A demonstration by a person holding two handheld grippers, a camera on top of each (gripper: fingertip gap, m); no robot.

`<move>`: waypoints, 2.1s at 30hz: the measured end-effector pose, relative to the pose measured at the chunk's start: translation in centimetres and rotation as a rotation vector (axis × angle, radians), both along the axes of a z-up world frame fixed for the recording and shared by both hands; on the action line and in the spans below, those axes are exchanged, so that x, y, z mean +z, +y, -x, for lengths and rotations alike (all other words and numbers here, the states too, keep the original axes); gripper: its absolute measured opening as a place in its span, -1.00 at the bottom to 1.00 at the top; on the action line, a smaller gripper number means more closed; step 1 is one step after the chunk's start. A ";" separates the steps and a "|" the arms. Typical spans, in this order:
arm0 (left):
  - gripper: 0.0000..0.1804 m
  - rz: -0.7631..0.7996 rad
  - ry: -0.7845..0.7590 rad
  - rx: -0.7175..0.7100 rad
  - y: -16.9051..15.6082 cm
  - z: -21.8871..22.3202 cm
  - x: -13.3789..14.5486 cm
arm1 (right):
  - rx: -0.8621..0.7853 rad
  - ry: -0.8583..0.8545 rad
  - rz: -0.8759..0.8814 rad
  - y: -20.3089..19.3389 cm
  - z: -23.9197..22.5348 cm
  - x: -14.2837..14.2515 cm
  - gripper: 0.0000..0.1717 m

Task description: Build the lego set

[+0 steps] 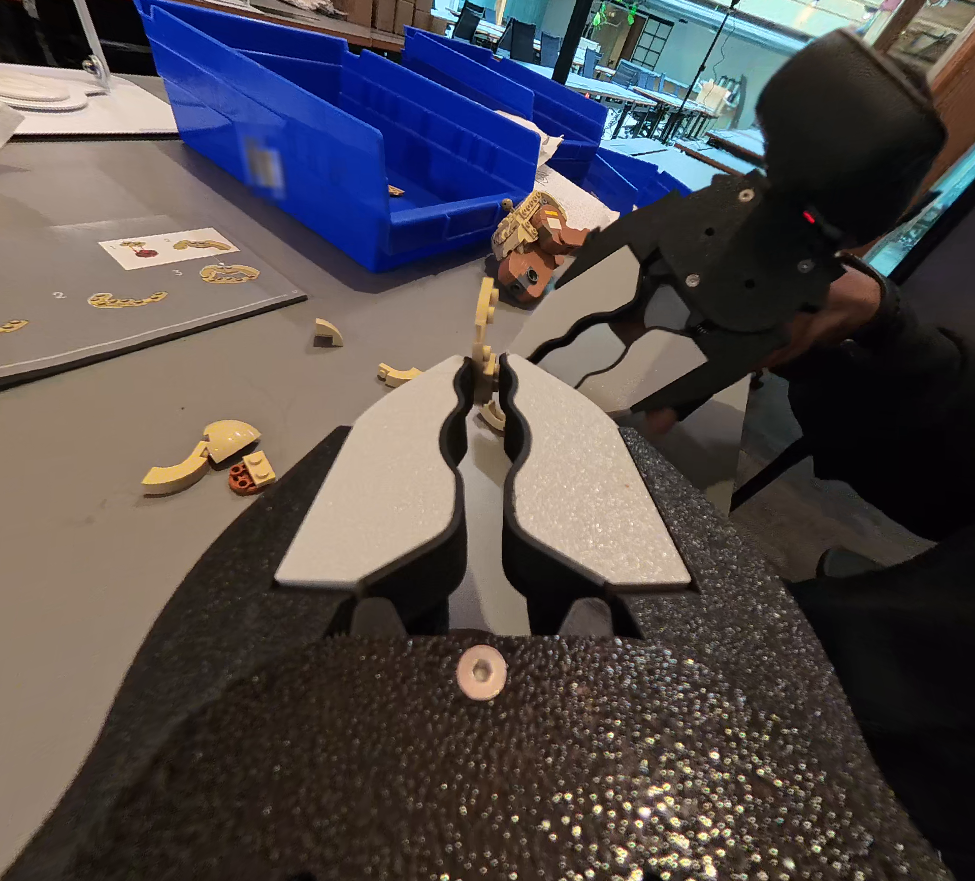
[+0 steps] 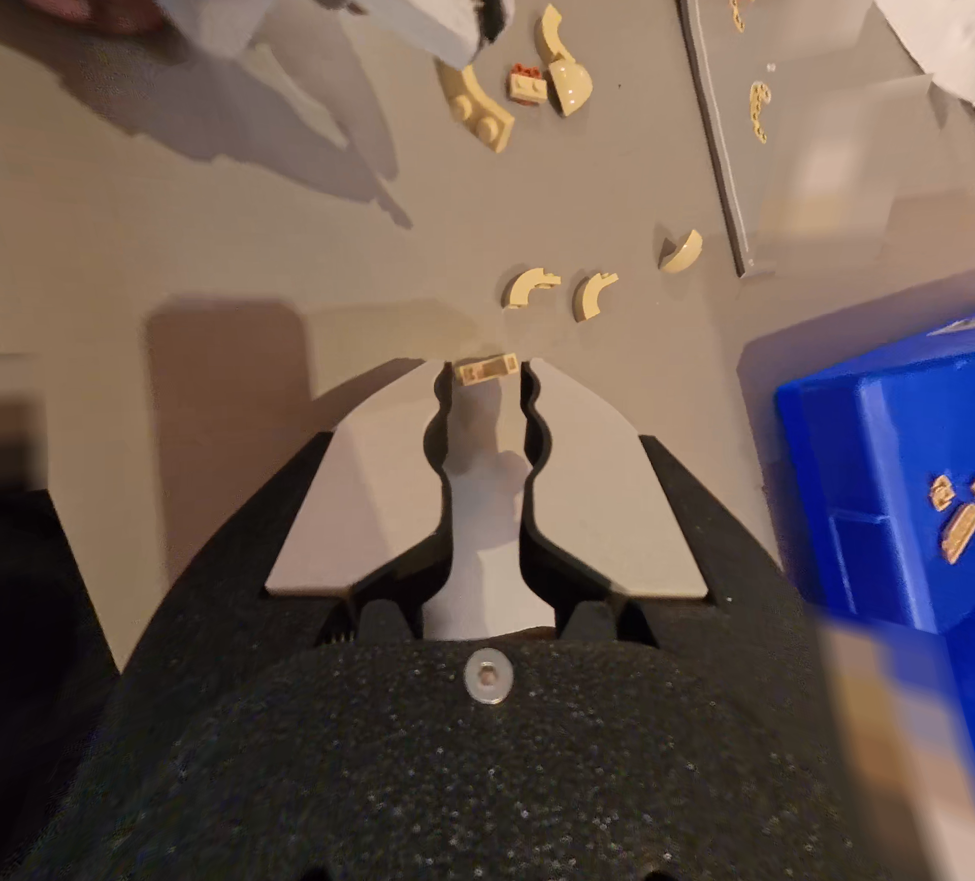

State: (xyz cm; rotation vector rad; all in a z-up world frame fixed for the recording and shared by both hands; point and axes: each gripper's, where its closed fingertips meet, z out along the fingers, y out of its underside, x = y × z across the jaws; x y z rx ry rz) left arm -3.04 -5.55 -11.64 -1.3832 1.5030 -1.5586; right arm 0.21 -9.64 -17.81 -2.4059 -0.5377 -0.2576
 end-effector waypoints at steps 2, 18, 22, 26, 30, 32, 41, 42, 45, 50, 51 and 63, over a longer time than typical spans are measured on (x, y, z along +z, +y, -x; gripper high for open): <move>-0.91 0.006 -0.001 -0.001 0.0 0.0 0.0 | 0.059 -0.019 0.033 -0.5 0.2 0.0 -0.73; -0.91 0.041 -0.014 -0.003 0.3 0.1 0.3 | 0.191 -0.086 0.242 -0.2 0.0 -1.6 -0.70; -0.91 0.058 -0.016 -0.004 0.5 0.2 0.4 | 0.223 -0.103 0.249 -0.3 0.1 -1.4 -0.70; -0.91 0.061 -0.018 0.000 0.7 0.3 0.4 | 0.249 -0.120 0.270 -0.3 0.2 -1.7 -0.70; -0.91 0.059 -0.020 0.004 0.7 0.3 0.4 | 0.251 -0.132 0.298 -0.2 -0.2 -2.0 -0.73; -0.91 0.056 -0.019 0.004 0.7 0.3 0.4 | 0.251 -0.131 0.303 -0.1 -0.3 -2.0 -0.79; -0.91 0.048 -0.014 -0.004 0.5 0.3 0.3 | 0.226 -0.077 0.300 0.4 -0.7 -2.0 -0.90; -0.91 0.046 -0.014 -0.006 0.5 0.3 0.3 | 0.221 -0.061 0.298 0.4 -0.7 -2.0 -0.90; -0.91 0.043 -0.014 -0.009 0.4 0.3 0.3 | 0.190 0.004 0.278 0.6 -0.7 -2.0 -0.91; -0.91 0.081 -0.028 -0.012 0.7 0.4 0.6 | 0.073 0.284 0.011 2.3 0.3 0.6 -0.92; -0.91 0.097 -0.033 -0.014 0.8 0.5 0.7 | 0.054 0.397 -0.092 2.8 0.9 2.2 -0.92; -0.91 0.129 -0.200 -0.088 0.0 1.2 2.8 | 0.252 1.297 -0.681 3.2 7.0 12.6 -0.93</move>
